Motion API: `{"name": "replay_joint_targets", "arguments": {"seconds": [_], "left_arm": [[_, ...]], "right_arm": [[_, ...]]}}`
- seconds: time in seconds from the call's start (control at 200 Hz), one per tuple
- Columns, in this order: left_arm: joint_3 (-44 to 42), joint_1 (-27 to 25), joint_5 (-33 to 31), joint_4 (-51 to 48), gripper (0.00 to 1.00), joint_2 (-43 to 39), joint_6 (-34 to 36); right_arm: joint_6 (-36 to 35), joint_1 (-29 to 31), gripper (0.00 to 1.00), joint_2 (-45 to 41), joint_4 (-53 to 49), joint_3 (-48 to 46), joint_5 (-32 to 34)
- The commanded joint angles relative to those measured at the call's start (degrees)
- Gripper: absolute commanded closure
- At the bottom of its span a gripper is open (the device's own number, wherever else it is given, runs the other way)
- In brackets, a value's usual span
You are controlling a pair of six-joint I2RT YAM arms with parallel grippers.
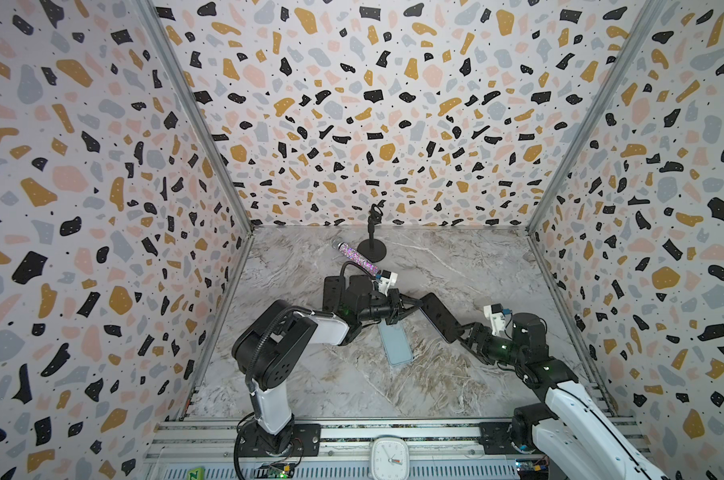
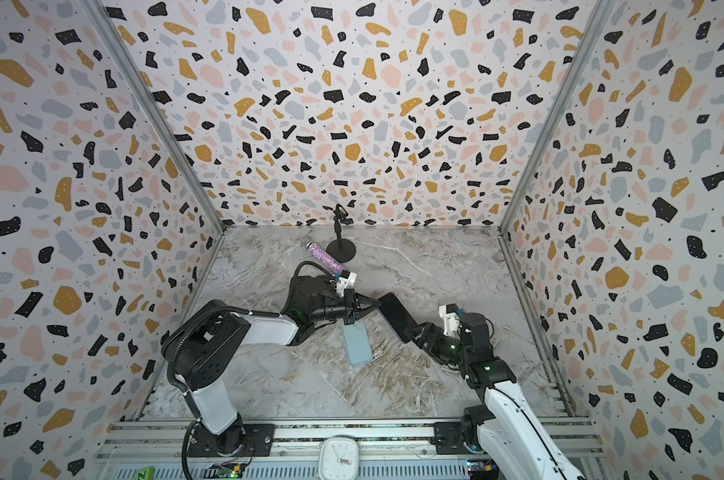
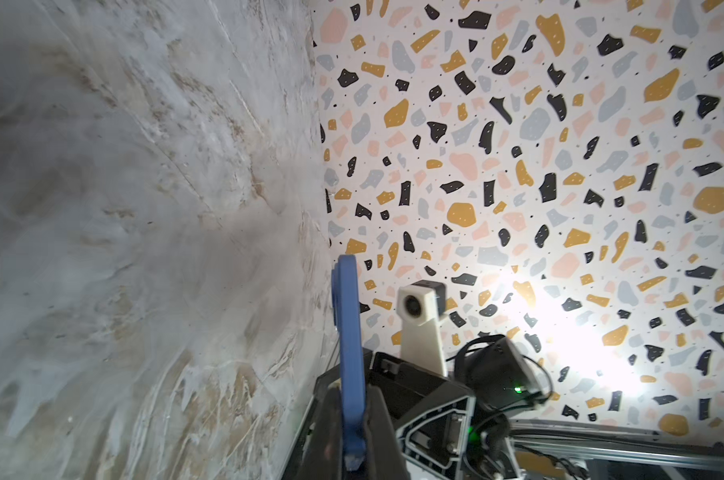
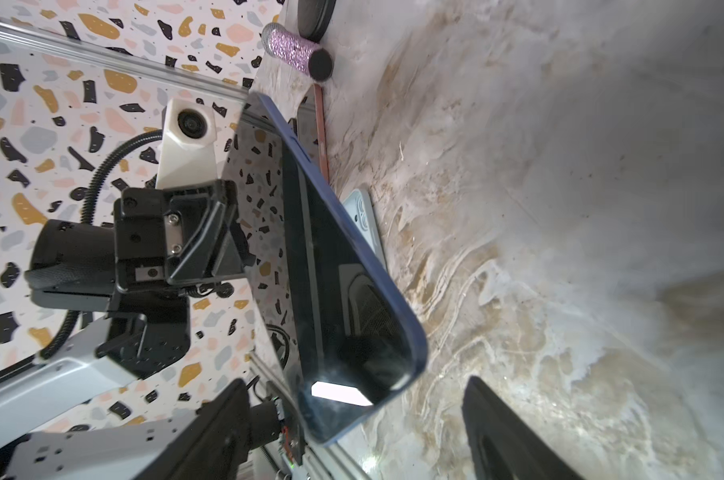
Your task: Put the phone into the phone case
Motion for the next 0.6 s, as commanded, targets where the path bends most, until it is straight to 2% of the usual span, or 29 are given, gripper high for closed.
{"name": "replay_joint_targets", "arguments": {"seconds": [0.0, 0.08, 0.345, 0.596], "left_arm": [[-0.3, 0.0, -0.8, 15.6, 1.0, 0.7, -7.3], [-0.7, -0.1, -1.2, 17.8, 1.0, 1.2, -9.0], [-1.7, -0.1, -1.0, 19.3, 1.0, 0.7, -10.2], [-2.5, -0.4, -1.0, 19.3, 1.0, 0.1, -10.1]], "right_arm": [[11.3, -2.0, 0.25, -2.1, 16.4, -2.4, -8.9], [14.3, -3.0, 0.28, -2.5, 20.8, -3.5, -9.7], [22.4, -5.4, 0.49, -2.8, 33.4, -8.9, -9.6], [23.6, -6.5, 0.65, -0.8, 37.2, -9.3, -9.3]]}}
